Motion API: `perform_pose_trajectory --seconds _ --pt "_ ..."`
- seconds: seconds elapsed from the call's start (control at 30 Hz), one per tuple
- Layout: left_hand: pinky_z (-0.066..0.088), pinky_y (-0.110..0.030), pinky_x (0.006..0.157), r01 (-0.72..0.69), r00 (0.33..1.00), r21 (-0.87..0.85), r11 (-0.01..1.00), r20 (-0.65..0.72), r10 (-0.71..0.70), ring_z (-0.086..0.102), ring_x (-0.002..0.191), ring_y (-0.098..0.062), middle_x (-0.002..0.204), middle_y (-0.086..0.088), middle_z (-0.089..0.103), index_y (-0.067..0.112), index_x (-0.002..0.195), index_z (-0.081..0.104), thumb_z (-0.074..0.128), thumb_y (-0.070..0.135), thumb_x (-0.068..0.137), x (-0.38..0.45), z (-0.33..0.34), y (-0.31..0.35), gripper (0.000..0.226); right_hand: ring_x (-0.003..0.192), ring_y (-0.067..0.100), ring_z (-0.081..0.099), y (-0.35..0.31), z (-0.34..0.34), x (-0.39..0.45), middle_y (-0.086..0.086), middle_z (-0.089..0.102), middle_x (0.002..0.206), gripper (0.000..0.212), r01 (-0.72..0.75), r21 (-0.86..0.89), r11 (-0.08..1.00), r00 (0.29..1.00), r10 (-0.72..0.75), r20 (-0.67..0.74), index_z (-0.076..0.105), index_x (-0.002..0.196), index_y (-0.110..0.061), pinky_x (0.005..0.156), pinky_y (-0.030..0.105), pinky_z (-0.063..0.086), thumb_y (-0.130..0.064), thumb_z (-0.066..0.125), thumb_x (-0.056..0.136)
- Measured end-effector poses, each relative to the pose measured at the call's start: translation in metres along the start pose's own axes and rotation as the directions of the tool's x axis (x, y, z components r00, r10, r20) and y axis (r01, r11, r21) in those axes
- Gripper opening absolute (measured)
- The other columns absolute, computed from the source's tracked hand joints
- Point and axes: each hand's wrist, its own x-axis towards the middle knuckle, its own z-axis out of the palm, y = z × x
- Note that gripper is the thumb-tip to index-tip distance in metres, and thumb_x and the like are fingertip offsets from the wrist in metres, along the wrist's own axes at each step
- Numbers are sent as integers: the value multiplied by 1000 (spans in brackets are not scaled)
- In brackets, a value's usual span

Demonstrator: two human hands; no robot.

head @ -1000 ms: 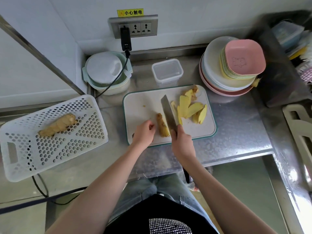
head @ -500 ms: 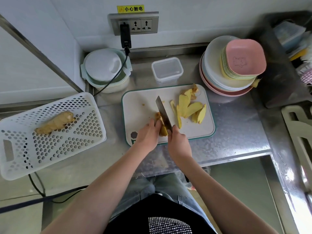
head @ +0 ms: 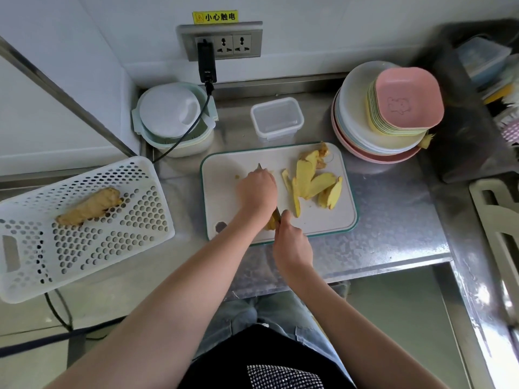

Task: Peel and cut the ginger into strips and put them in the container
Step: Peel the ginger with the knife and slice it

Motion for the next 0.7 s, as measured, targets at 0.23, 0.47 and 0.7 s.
perform_pose_trajectory --seconds 0.23,0.47,0.7 --pt "38 -25 66 19 995 83 996 100 -28 62 102 -22 112 -10 64 3 113 59 30 7 98 17 15 -2 33 78 34 58 -4 2 6 17 61 90 19 -6 -8 1000 1000 6 23 30 107 -14 62 39 42 0 31 94" --pt "41 -26 68 84 982 -32 996 171 -77 61 105 -25 115 -12 63 1 113 59 32 4 97 23 20 0 32 82 35 61 -4 2 10 16 61 91 15 -2 17 1000 1000 2 26 27 98 -16 64 40 44 -2 30 95" --pt "40 -40 78 89 992 -372 924 117 -49 52 101 -37 112 -19 53 3 110 44 27 33 102 -22 32 -38 35 80 34 59 5 0 13 14 60 90 12 -11 65 998 1000 10 20 34 101 -15 68 42 51 -5 31 96"
